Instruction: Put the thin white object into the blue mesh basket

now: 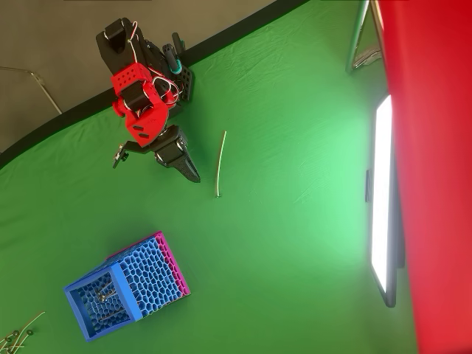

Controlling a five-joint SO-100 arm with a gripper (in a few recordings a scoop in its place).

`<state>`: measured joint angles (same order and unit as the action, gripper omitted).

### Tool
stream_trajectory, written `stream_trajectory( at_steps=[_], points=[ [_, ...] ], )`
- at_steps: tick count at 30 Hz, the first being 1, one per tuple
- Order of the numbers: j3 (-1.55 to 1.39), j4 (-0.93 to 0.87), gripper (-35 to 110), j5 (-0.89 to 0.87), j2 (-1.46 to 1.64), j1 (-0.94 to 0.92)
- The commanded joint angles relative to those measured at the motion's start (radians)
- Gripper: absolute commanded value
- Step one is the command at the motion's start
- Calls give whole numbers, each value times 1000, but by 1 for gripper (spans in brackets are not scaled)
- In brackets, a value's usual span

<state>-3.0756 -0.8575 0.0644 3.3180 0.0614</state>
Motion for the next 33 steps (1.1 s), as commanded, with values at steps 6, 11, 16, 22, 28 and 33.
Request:
stream_trajectory(
  at_steps=[6, 11, 16, 22, 28, 33],
  points=[
    [12, 5, 1, 23, -8, 3],
    [46, 6, 1, 18, -52, 3],
    [69, 43, 1, 31, -132, 2],
    [135, 114, 1, 64, -327, -3],
    [195, 178, 1, 114, -522, -9],
    [284, 175, 1, 149, -684, -12]
  ],
)
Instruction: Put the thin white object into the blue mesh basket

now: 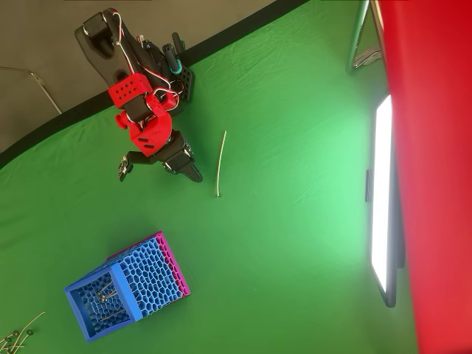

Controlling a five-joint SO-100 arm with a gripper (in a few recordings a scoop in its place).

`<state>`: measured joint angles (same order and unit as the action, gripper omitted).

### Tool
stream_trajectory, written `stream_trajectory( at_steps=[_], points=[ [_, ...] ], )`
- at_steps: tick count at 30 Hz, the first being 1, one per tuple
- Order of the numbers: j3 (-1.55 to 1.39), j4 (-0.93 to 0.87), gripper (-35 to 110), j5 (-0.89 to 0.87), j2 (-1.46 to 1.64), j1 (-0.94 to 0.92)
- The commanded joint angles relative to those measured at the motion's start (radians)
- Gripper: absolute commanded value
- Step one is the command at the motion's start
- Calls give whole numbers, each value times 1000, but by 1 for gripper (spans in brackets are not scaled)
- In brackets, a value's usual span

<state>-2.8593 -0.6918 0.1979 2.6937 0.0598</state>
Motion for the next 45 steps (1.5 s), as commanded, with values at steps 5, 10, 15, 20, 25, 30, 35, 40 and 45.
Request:
stream_trajectory(
  at_steps=[5, 10, 15, 20, 25, 30, 35, 40, 45],
  points=[
    [186, 5, 1, 138, -273, -23],
    [299, -2, 1, 328, -443, -37],
    [411, -49, 1, 561, -580, -38],
    [560, -127, 3, 729, -716, -15],
    [660, -147, 9, 833, -816, 2],
    [703, -175, 13, 865, -888, 31],
    [706, -189, 16, 850, -942, 63],
    [695, -179, 16, 845, -960, 66],
    [698, -170, 16, 854, -983, 54]
  ],
)
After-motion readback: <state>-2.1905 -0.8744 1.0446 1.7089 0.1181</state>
